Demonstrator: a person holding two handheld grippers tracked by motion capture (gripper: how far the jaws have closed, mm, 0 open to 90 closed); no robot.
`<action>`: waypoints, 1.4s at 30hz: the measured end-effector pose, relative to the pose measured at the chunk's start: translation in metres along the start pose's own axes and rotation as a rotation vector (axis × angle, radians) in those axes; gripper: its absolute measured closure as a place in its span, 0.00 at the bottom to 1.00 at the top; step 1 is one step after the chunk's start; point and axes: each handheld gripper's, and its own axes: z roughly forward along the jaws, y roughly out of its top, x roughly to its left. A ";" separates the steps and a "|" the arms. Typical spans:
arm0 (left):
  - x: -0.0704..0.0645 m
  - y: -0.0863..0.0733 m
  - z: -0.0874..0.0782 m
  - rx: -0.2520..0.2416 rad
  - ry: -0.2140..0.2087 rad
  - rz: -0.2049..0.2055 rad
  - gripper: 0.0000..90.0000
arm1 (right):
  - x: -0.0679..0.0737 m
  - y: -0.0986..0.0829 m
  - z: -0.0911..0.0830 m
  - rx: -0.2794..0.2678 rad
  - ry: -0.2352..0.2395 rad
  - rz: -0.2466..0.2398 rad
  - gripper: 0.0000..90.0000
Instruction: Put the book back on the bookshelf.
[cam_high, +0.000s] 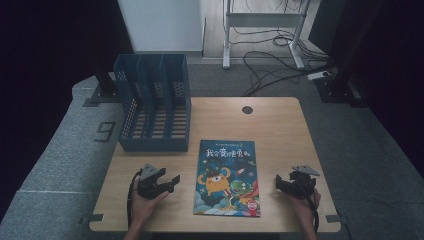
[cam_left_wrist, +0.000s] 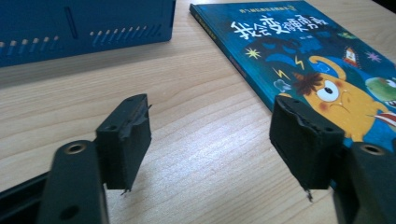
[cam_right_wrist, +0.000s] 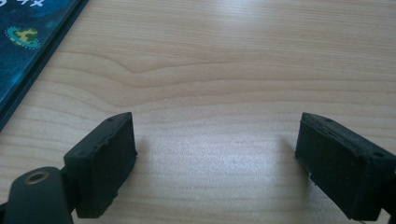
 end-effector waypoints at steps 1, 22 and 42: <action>0.000 0.000 0.000 0.000 0.000 0.000 0.33 | 0.000 0.000 0.000 0.000 0.000 0.000 0.13; 0.004 0.007 -0.021 -0.083 -0.046 -0.029 0.33 | 0.007 0.003 -0.006 -0.064 0.046 0.046 0.17; -0.023 0.006 0.004 0.023 -0.116 0.010 0.30 | 0.048 0.017 -0.028 -0.153 0.159 -0.018 0.20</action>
